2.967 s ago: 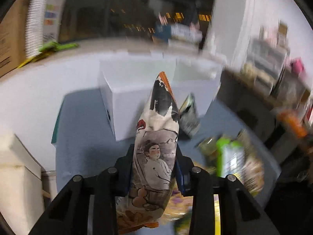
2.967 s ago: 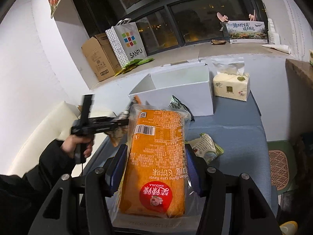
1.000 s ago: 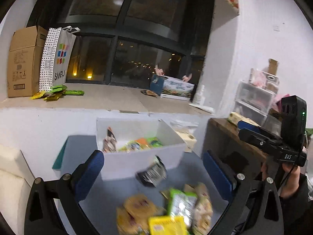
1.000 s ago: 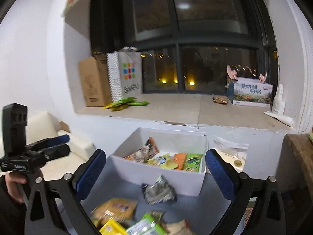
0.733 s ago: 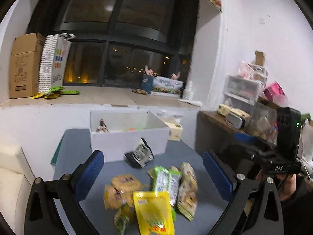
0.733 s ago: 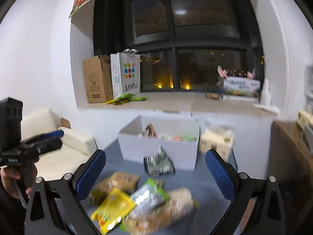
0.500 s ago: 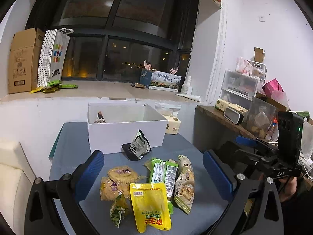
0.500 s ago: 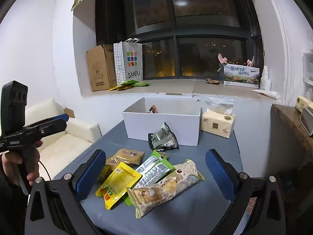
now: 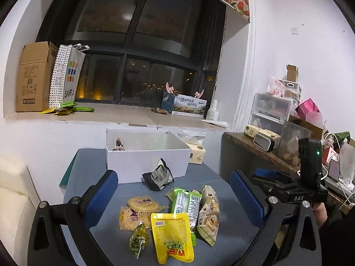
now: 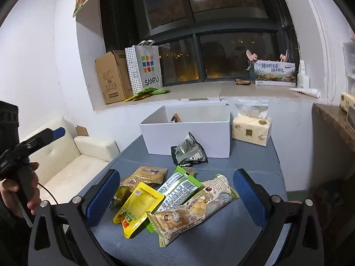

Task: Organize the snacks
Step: 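Grasp a silver snack bag with the right tool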

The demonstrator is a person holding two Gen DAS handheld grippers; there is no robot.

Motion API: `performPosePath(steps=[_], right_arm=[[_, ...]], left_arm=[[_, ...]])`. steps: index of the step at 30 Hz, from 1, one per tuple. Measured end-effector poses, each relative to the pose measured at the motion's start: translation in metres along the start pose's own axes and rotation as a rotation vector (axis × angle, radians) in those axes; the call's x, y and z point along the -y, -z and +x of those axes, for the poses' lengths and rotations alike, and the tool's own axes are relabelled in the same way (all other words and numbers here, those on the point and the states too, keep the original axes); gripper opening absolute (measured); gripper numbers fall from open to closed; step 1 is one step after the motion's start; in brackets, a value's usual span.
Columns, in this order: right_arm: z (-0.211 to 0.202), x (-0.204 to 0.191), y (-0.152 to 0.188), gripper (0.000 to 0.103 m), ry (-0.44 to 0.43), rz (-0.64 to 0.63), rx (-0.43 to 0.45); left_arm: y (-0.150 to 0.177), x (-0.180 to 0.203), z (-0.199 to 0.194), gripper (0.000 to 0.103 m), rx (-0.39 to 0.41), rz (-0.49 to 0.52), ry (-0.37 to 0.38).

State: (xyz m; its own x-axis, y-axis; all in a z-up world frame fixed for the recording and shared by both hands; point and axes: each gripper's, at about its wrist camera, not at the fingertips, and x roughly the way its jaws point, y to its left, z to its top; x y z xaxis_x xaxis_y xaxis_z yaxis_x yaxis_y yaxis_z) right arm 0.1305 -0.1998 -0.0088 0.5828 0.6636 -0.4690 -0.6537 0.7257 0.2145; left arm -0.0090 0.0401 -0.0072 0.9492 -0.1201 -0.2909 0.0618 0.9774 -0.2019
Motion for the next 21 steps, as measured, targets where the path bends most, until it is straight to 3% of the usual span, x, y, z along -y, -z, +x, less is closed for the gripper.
performPosePath(steps=[12,18,21], right_arm=[[0.025,0.010,0.005,0.103,-0.001,0.057,-0.056],[0.093,0.001,-0.020,0.103,-0.009,-0.025,-0.137],[0.157,0.002,-0.040,0.103,0.025,0.011,-0.244]], left_arm=[[0.011,-0.003,0.002,0.103,-0.034,-0.003,-0.015],[0.016,-0.007,0.005,0.103,-0.045,-0.019,-0.017],[0.018,-0.014,0.006,0.103,-0.049,-0.041,-0.019]])
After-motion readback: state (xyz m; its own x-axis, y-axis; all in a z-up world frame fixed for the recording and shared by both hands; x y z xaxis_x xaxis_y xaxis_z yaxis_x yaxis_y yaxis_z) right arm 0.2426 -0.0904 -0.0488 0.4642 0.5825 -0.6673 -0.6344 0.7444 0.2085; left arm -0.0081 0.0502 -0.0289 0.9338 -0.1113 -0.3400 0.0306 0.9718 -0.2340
